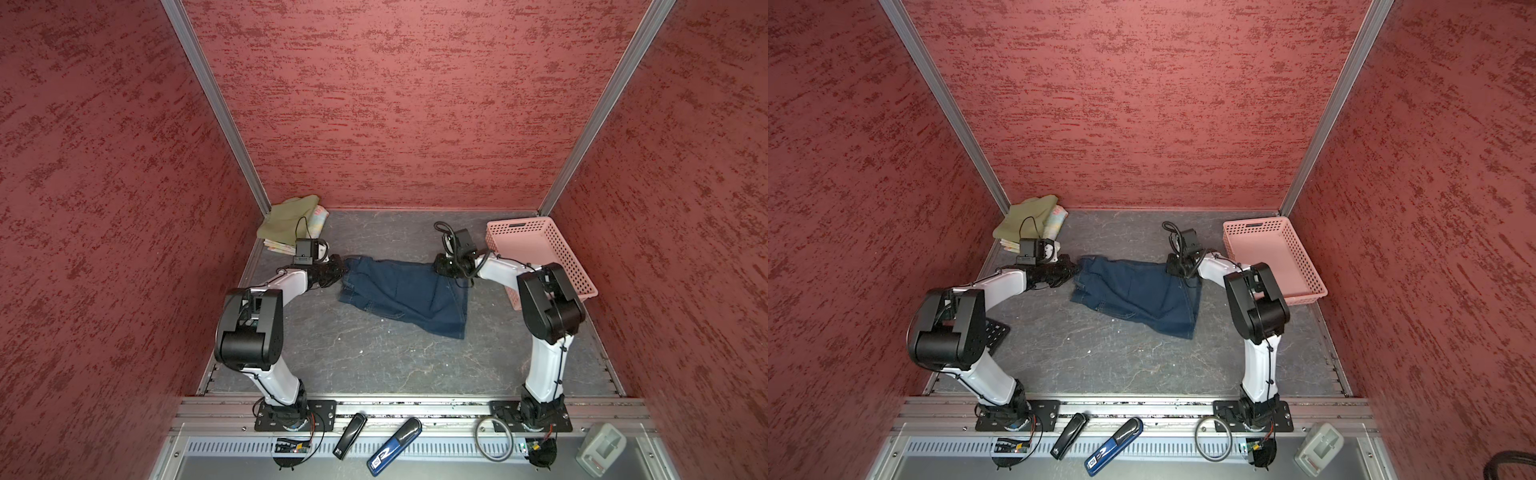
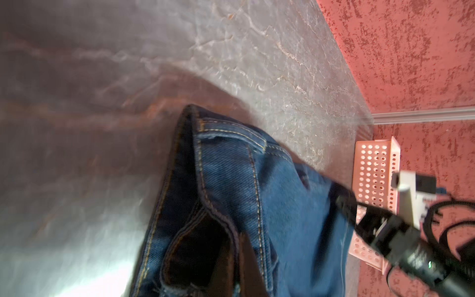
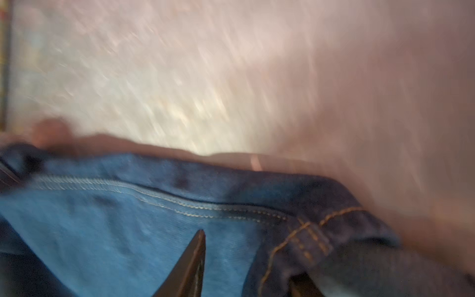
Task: Fold and stack skirts
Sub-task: Rotate the skirt at the center of the table, then smooth out the skirt at the center of the table.
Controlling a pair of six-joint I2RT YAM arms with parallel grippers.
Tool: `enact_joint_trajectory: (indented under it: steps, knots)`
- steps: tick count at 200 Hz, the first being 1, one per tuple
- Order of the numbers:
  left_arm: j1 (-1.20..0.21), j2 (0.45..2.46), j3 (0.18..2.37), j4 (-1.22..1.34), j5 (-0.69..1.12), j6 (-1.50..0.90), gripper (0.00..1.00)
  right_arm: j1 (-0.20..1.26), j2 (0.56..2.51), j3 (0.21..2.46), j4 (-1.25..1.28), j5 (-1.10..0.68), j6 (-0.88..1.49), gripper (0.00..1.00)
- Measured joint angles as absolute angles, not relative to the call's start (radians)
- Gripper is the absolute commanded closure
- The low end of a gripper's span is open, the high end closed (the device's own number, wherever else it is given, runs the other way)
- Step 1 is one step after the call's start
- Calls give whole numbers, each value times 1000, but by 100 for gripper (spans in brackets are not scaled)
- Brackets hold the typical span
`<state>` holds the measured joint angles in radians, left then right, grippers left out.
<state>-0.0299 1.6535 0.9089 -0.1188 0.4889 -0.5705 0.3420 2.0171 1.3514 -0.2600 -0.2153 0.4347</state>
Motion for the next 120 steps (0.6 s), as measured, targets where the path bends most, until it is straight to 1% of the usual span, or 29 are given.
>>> enact_joint_trajectory:
  steps: [28, 43, 59, 87, 107, 120]
  knots:
    - [-39, 1553, 826, -132, 447, -598, 100, 316, 2114, 1559, -268, -256, 365, 36]
    - [-51, 1525, 801, -136, 430, -611, 100, 303, 2105, 1583, -265, -266, 345, 26]
    - [-65, 1521, 793, -141, 415, -614, 100, 282, 2047, 1534, -260, -266, 331, 21]
    - [-84, 1521, 791, -143, 398, -616, 100, 231, 1841, 1285, -252, -269, 319, 19]
    - [-98, 1521, 791, -150, 380, -614, 100, 197, 1696, 1098, -237, -270, 319, 20]
    - [-110, 1521, 791, -155, 368, -612, 100, 189, 1641, 1008, -227, -275, 321, 22]
